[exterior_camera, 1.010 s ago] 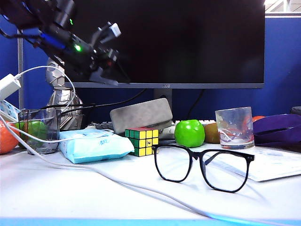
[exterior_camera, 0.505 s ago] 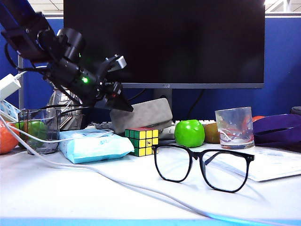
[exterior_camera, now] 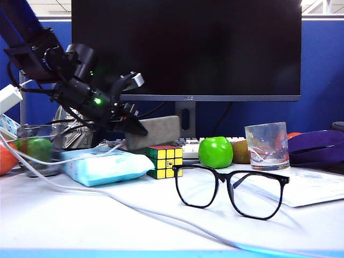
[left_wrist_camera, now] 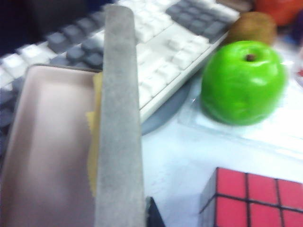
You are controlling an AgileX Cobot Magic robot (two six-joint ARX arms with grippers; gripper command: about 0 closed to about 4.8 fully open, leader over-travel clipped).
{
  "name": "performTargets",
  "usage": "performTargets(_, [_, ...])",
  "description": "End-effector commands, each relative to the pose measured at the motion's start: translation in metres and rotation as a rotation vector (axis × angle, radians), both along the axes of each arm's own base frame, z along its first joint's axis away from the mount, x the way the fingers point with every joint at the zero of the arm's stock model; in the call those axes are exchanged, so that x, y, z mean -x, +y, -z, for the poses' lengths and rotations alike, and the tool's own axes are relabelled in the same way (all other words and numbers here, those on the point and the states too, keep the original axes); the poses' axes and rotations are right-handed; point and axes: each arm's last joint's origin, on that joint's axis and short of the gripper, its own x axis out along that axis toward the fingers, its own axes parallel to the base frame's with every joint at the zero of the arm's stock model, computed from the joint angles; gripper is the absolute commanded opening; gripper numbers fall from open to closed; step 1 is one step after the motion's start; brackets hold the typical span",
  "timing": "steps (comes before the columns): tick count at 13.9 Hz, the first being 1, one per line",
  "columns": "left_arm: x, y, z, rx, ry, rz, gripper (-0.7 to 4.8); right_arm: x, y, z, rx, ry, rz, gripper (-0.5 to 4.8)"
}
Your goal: Pick up the glasses, fold the temples of the glasses, place the glasses into the glasses case, and finally close the glasses case.
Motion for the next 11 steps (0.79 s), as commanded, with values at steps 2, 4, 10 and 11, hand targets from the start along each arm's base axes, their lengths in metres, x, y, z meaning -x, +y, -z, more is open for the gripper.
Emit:
performTargets(2, [0.001, -0.004, -0.015, 0.034, -0.069, 0.033, -0.06, 0.001, 0.0, -0.003, 0.004, -0.028, -0.004, -0.05])
performTargets(4, [0.006, -0.003, -0.032, 0.049, -0.091, 0.049, -0.06, 0.001, 0.0, -0.003, 0.032, -0.051, -0.007, -0.05])
performTargets(10, [0.073, 0.018, -0.093, -0.19, 0.028, 0.192, -0.06, 0.001, 0.0, -0.003, 0.033, -0.053, -0.007, -0.05])
performTargets(11, [0.086, 0.022, -0.092, -0.244, 0.105, 0.236, -0.06, 0.001, 0.0, -0.003, 0.033, -0.053, -0.007, -0.05])
